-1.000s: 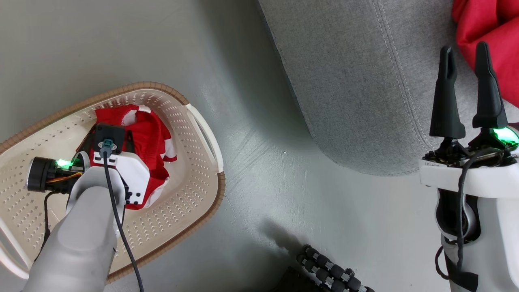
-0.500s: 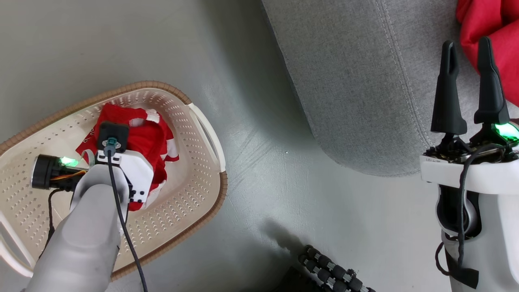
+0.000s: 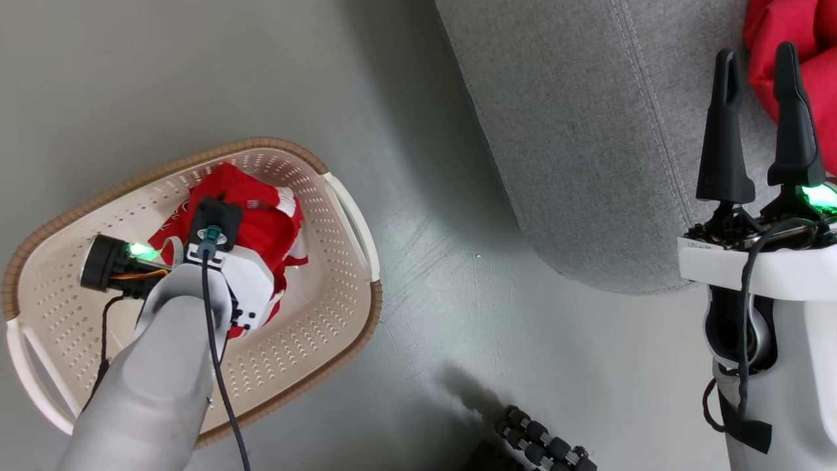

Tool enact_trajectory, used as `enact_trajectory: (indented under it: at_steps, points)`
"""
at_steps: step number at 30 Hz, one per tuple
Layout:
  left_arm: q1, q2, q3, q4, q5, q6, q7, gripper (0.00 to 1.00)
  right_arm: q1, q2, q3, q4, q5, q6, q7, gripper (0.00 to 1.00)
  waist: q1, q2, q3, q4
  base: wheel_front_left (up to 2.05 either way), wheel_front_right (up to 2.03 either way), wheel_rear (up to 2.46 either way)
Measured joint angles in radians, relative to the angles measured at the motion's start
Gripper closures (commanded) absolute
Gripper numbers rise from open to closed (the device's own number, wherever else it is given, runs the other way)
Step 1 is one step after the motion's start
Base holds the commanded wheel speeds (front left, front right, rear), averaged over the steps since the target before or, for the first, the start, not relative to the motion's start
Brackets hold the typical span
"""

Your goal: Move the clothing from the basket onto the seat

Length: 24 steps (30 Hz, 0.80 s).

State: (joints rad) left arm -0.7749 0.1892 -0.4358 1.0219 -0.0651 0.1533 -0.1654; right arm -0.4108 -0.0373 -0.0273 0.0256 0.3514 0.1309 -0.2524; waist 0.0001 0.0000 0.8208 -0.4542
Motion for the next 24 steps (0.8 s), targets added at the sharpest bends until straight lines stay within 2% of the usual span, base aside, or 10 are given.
enact_trajectory:
  at_steps: [13, 24]
  points:
    - [0.011, -0.030, -0.009, -0.074, -0.013, -0.049, -0.056, 1.00, 0.000, 0.000, -0.005, 0.013, -0.055, 0.000, 0.000, 0.00, 0.0000, 0.0000, -0.062, 0.053, 0.00, 0.00, 0.00]
    - [0.031, -0.042, 0.007, -0.163, -0.045, -0.058, -0.074, 1.00, -0.005, -0.001, -0.005, 0.020, -0.103, 0.000, 0.000, 0.00, 0.0000, 0.0000, -0.123, 0.103, 0.00, 0.00, 0.00]
